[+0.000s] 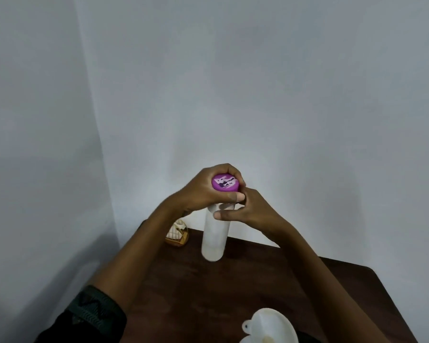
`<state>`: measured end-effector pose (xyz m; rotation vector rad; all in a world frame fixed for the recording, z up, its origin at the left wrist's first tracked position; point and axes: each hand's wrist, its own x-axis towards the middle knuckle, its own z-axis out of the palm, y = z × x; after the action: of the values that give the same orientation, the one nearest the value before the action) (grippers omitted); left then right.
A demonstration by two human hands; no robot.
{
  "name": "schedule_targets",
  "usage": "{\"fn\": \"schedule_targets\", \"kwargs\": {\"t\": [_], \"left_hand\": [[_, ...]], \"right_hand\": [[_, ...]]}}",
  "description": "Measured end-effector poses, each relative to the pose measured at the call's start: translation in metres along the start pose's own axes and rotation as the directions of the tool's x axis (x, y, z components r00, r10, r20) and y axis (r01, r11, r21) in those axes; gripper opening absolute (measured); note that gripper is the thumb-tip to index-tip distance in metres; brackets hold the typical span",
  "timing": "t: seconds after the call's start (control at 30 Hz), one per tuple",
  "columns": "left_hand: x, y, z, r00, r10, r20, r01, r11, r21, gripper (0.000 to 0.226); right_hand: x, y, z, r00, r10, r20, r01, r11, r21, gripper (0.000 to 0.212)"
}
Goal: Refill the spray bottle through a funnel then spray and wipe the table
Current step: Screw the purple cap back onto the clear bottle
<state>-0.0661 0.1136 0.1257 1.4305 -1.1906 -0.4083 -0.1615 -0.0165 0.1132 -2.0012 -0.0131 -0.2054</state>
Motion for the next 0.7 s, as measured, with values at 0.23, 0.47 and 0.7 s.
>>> {"fn": "schedule_targets", "kwargs": {"t": [0.23,0.47,0.7], "left_hand": [[-0.016,-0.101,-0.037,0.909,-0.314,-0.274,0.345,0.936,0.069,0.044],[-0.048,-0.170,-0.059,0.845,-0.482,-0.229,0.488,0.872,-0.034,0.022],[-0.048,-0.185,-0.050,0.851,-0.500,-0.160,0.497,0.865,-0.064,0.017]], "right_hand": [[0.098,0.119,0.041,0.907,0.269,-0.324,-0.301,0.952,-0.052,0.063],[0.150,0.201,0.080,0.785,0.436,-0.441,-0.473,0.881,0.028,0.066],[0.157,0.208,0.079,0.761,0.472,-0.445,-0.528,0.849,-0.001,0.056]]}}
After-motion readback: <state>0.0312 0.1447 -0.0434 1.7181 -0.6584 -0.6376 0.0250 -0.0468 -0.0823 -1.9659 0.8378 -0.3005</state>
